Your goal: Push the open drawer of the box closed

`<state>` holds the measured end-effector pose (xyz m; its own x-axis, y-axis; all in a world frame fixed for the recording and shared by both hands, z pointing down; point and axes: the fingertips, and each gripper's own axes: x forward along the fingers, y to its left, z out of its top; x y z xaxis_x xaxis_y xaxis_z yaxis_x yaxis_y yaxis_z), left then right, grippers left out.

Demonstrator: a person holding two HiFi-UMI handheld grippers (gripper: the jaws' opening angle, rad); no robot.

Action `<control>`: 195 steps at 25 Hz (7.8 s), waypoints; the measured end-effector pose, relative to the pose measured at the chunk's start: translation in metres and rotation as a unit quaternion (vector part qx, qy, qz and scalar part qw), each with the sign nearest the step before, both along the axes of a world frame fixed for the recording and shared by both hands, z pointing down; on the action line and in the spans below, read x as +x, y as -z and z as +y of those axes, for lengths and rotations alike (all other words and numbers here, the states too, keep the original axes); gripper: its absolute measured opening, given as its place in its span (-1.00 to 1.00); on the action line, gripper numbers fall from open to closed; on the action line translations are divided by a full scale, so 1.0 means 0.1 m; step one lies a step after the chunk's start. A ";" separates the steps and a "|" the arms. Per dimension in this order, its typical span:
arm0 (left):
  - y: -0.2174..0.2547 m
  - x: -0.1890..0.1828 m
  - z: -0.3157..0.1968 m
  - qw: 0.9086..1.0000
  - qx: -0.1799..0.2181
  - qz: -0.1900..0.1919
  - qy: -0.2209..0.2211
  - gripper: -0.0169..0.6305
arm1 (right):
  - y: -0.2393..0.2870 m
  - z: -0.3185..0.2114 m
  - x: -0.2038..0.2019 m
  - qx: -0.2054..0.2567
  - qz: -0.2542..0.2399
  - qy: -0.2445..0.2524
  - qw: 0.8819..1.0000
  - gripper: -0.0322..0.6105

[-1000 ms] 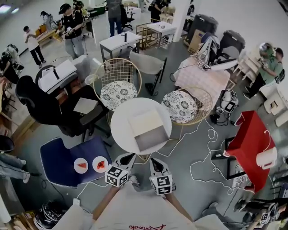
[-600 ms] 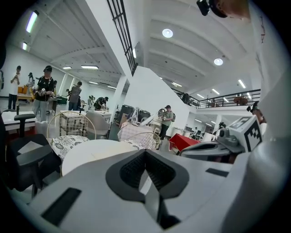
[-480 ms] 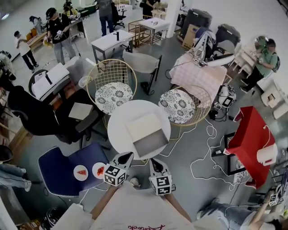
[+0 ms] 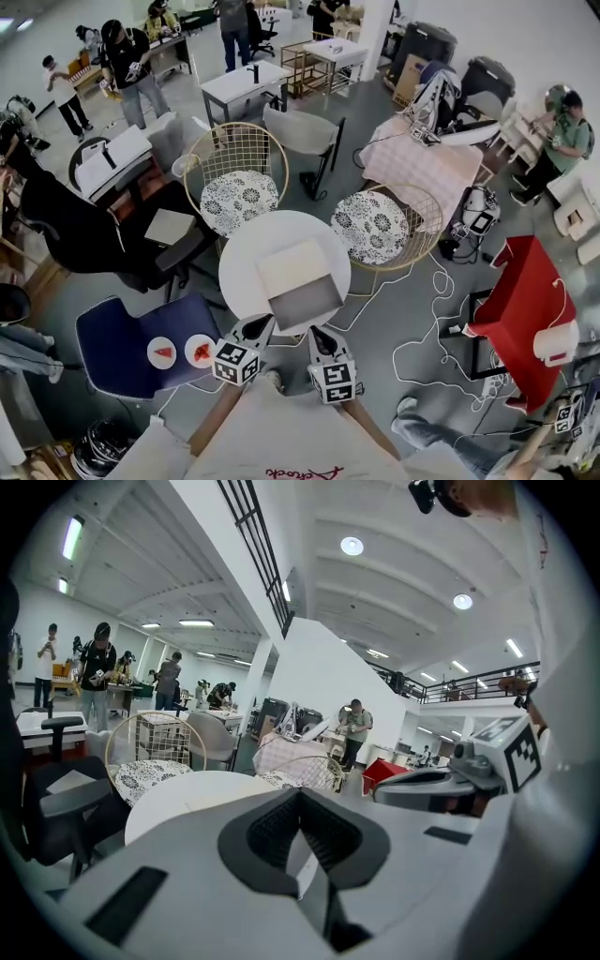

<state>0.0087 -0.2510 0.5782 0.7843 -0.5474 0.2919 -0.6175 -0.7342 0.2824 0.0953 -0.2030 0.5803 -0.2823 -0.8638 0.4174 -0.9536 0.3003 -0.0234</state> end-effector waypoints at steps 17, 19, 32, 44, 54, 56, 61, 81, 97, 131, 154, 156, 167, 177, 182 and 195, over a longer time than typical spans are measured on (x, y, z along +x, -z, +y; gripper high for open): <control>-0.17 0.15 0.16 0.999 -0.032 -0.006 0.043 -0.91 | -0.18 0.06 0.24 -0.033 -0.001 0.038 0.999 -0.85; -0.25 0.14 0.18 0.998 -0.042 -0.009 0.042 -0.91 | -0.26 0.07 0.25 -0.043 -0.002 0.035 0.998 -0.85; -0.91 0.01 0.69 0.990 -0.131 -0.033 0.040 -0.91 | -1.13 0.70 0.25 -0.168 -0.003 0.024 0.986 -0.85; -1.22 0.03 0.93 0.984 -0.167 -0.036 0.047 -0.91 | -1.54 0.91 0.27 -0.214 -0.006 0.036 0.976 -0.85; -1.22 -0.05 0.93 0.982 -0.174 -0.037 0.060 -0.91 | -1.85 0.75 0.32 -0.245 -0.003 0.045 0.968 -0.85; -1.23 -0.07 0.94 0.982 -0.175 -0.037 0.063 -0.91 | -1.95 0.69 0.32 -0.259 -0.007 0.051 0.965 -0.82; -1.26 -0.17 0.92 0.980 -0.181 -0.040 0.072 -0.91 | -2.11 0.39 0.28 -0.272 -0.010 0.071 0.960 -0.48; -1.29 -0.43 0.93 0.974 -0.196 -0.045 0.102 -0.91 | -2.40 -0.35 0.40 -0.273 0.027 0.032 0.961 -0.67; -1.24 -0.46 0.90 0.974 -0.194 -0.036 0.114 -0.91 | -2.30 -0.57 0.36 -0.272 0.044 0.040 0.960 -0.67; -1.19 -0.70 0.90 0.970 -0.189 -0.036 0.145 -0.91 | -2.34 -1.36 0.19 -0.273 0.031 0.049 0.960 -0.47; -0.91 -0.46 0.70 0.983 -0.135 -0.022 0.120 -0.91 | -1.34 -1.22 0.15 -0.133 0.044 0.056 0.989 -0.85; -0.79 -0.46 0.60 0.986 -0.118 -0.020 0.116 -0.91 | -1.07 -1.23 0.09 -0.108 0.037 0.055 0.992 -0.85; 0.00 -0.30 0.23 0.996 -0.020 0.012 0.087 -0.91 | 0.05 -0.75 -0.15 0.005 0.044 0.082 0.996 -0.85; 0.36 -0.43 0.05 0.996 0.044 0.031 0.064 -0.91 | 0.65 -0.43 -0.31 0.088 0.029 0.055 0.994 -0.85; 0.35 -0.52 0.19 0.997 0.042 0.035 0.045 -0.91 | 0.68 -0.20 -0.44 0.094 0.010 0.040 0.995 -0.85; 0.06 -0.62 0.72 0.999 0.023 0.016 -0.015 -0.91 | 0.59 0.43 -0.64 0.085 0.005 -0.004 0.996 -0.85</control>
<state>-0.0532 -0.1790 0.5717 0.8096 -0.5348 0.2421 -0.5855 -0.7652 0.2675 0.0318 -0.1597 0.5210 -0.2721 -0.9243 0.2677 -0.9556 0.2922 0.0376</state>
